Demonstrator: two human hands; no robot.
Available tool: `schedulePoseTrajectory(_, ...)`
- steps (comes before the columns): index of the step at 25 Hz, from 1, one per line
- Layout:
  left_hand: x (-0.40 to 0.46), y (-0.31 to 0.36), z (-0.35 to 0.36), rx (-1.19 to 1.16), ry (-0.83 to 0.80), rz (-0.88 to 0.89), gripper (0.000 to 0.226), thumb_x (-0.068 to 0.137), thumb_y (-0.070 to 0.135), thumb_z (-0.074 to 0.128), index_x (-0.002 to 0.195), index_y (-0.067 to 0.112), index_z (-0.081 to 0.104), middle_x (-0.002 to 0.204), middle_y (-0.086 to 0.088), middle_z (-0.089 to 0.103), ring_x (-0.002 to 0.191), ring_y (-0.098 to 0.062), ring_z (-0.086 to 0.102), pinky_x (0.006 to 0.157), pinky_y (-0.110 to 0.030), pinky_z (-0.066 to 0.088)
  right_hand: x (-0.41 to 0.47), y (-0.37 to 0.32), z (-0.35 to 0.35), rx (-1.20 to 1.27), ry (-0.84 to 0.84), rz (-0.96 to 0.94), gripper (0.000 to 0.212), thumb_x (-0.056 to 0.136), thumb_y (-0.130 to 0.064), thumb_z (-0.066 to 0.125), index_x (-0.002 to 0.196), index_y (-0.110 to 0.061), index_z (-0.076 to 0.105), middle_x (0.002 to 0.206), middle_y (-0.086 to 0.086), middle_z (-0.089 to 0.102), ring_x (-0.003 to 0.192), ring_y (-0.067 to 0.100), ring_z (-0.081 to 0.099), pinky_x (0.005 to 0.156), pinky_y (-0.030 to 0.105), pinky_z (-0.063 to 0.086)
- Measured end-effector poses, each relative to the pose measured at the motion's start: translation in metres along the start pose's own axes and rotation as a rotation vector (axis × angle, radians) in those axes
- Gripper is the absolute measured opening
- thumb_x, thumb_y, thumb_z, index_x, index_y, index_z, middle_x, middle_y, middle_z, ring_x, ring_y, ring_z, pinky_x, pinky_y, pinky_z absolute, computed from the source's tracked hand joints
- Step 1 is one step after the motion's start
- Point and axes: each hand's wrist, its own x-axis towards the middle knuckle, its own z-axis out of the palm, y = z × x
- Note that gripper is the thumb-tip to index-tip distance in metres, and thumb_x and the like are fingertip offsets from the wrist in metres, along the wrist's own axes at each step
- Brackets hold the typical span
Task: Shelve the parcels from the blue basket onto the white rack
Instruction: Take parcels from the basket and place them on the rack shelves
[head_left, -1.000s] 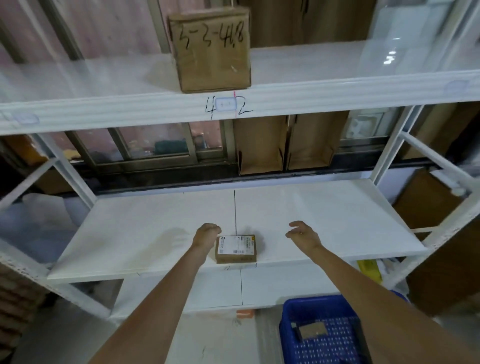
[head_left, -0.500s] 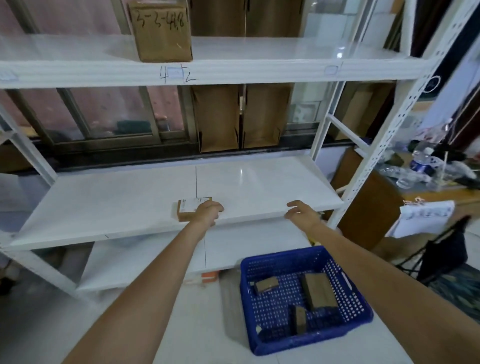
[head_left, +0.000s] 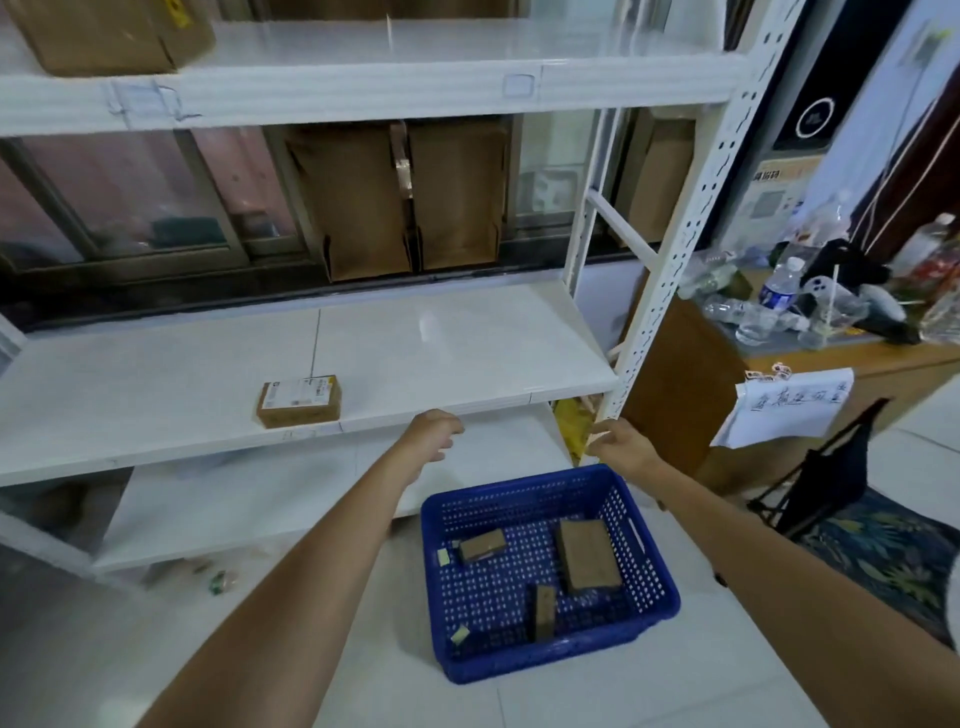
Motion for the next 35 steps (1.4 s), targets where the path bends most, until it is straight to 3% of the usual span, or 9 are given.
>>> schedulePoseTrajectory(7,0.054,-0.037,0.157,0.023,-0.038,-0.200,0.014,0.091,0.018,0.056,0.104,0.015,0.060,0.117,-0.007,0.055,0.109,-0.021,0.053,0.088,-0.031,0.046,0.066,0.135,-0.042,-0.010,-0.115,0.092,0.041,0.090,-0.024,0.064,0.129,-0.014,0.054,0.121,0.011,0.064,0.110,0.025,0.059,0.087,0.029,0.043)
schedulePoseTrajectory(11,0.088,-0.074,0.223,0.070,-0.102,-0.290,0.032,0.095,0.023,0.053,0.125,0.014,0.050,0.127,-0.003,0.046,0.124,-0.023,0.046,0.098,-0.035,0.043,0.108,0.200,-0.043,-0.065,-0.126,0.134,0.036,0.090,-0.022,0.062,0.123,-0.012,0.056,0.116,0.011,0.069,0.108,0.026,0.061,0.098,0.036,0.045)
schedulePoseTrajectory(23,0.337,-0.339,0.388,0.162,-0.177,-0.384,0.016,0.096,0.017,0.049,0.082,0.022,0.044,0.074,0.002,0.039,0.066,-0.013,0.043,0.074,-0.033,0.041,0.311,0.448,0.177,-0.173,-0.127,0.150,0.027,0.093,-0.027,0.054,0.118,-0.015,0.055,0.110,0.007,0.060,0.093,0.025,0.058,0.077,0.033,0.042)
schedulePoseTrajectory(25,0.377,-0.388,0.410,0.227,-0.176,-0.387,0.007,0.097,0.014,0.047,0.098,0.019,0.052,0.070,0.000,0.037,0.061,-0.012,0.040,0.065,-0.031,0.039,0.347,0.489,0.221,-0.204,-0.169,0.180,0.008,0.097,-0.020,0.049,0.100,-0.013,0.049,0.085,-0.001,0.051,0.068,0.013,0.044,0.065,0.025,0.035)
schedulePoseTrajectory(27,0.424,-0.430,0.432,0.300,-0.135,-0.365,0.042,0.098,0.013,0.043,0.138,0.002,0.042,0.070,-0.011,0.050,0.060,-0.012,0.048,0.049,-0.025,0.031,0.387,0.516,0.253,-0.211,-0.166,0.219,0.018,0.102,-0.023,0.043,0.086,-0.014,0.046,0.074,-0.003,0.042,0.061,0.008,0.037,0.062,0.019,0.039)
schedulePoseTrajectory(29,0.462,-0.461,0.453,0.322,-0.129,-0.309,0.054,0.095,0.016,0.042,0.145,-0.002,0.030,0.075,-0.015,0.057,0.056,-0.013,0.050,0.040,-0.022,0.028,0.418,0.536,0.283,-0.172,-0.153,0.254,0.030,0.099,-0.044,0.045,0.102,-0.015,0.053,0.096,0.006,0.057,0.081,0.017,0.056,0.084,0.034,0.051)
schedulePoseTrajectory(31,0.489,-0.476,0.470,0.254,-0.092,-0.282,0.054,0.092,0.021,0.041,0.143,0.003,0.037,0.102,-0.013,0.063,0.071,-0.018,0.058,0.056,-0.025,0.047,0.442,0.548,0.303,-0.202,-0.131,0.330,0.077,0.090,-0.056,0.053,0.147,-0.008,0.032,0.146,0.015,0.041,0.125,0.032,0.050,0.105,0.038,0.043)
schedulePoseTrajectory(33,0.508,-0.495,0.485,0.220,-0.060,-0.266,0.055,0.093,0.025,0.041,0.143,0.004,0.033,0.125,-0.013,0.057,0.104,-0.025,0.060,0.084,-0.034,0.052,0.459,0.557,0.317,-0.177,-0.177,0.349,0.099,0.081,-0.053,0.069,0.151,-0.004,0.020,0.154,0.014,0.032,0.133,0.029,0.042,0.108,0.031,0.039)
schedulePoseTrajectory(35,0.520,-0.506,0.493,0.179,-0.065,-0.272,0.051,0.094,0.025,0.041,0.140,0.003,0.037,0.116,-0.011,0.059,0.104,-0.025,0.058,0.085,-0.034,0.050,0.473,0.560,0.321,-0.052,-0.250,0.380,0.091,0.082,-0.043,0.073,0.148,-0.001,0.026,0.150,0.013,0.037,0.131,0.027,0.043,0.106,0.028,0.037)
